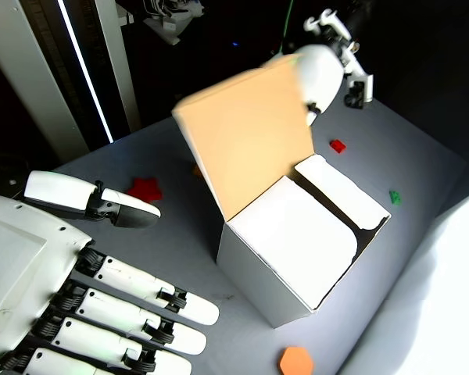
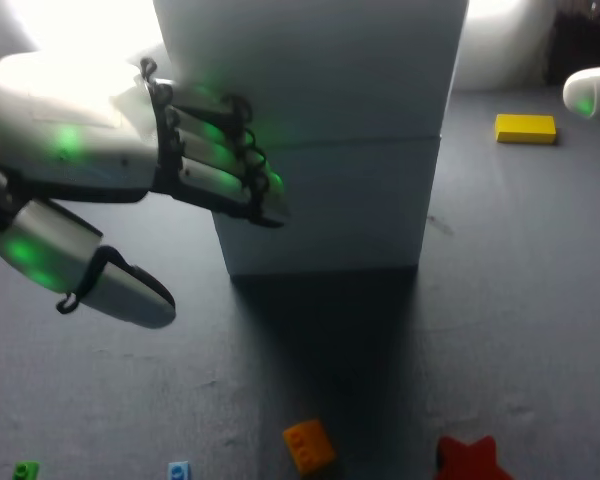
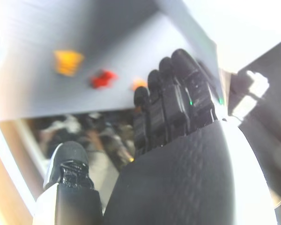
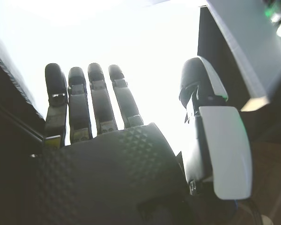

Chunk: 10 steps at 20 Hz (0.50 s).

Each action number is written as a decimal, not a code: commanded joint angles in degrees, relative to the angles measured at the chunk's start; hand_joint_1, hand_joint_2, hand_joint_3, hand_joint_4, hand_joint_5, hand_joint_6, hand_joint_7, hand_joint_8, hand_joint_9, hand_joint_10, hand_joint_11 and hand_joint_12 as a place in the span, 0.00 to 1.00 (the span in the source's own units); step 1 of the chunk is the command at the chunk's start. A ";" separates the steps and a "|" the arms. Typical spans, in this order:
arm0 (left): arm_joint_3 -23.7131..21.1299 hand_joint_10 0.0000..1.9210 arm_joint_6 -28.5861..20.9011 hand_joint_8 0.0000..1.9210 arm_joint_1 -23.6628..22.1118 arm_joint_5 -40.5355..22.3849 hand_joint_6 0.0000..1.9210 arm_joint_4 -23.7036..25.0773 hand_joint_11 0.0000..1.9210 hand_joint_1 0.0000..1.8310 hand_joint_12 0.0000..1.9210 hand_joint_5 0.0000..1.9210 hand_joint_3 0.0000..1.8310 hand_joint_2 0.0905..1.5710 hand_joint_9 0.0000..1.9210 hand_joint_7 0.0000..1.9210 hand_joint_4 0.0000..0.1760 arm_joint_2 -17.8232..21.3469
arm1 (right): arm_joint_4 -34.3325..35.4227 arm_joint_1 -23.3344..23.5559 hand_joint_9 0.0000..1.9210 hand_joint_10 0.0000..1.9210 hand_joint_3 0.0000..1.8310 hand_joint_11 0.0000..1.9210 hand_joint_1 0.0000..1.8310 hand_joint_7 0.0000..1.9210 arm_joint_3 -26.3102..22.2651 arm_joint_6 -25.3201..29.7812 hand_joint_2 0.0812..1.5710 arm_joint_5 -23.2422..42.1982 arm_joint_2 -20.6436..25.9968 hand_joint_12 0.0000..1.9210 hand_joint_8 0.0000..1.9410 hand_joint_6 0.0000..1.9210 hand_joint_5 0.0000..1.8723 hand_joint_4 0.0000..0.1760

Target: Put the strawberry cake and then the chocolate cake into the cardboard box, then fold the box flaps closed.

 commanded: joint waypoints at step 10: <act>10.85 0.00 -1.64 0.00 -8.61 -1.77 0.00 -0.46 0.00 0.00 0.63 0.13 0.00 0.73 0.20 0.17 0.05 -7.70 | 1.25 0.14 0.10 0.01 0.00 0.00 0.00 0.11 0.22 0.83 0.77 9.43 0.85 0.42 0.00 0.00 0.05 0.00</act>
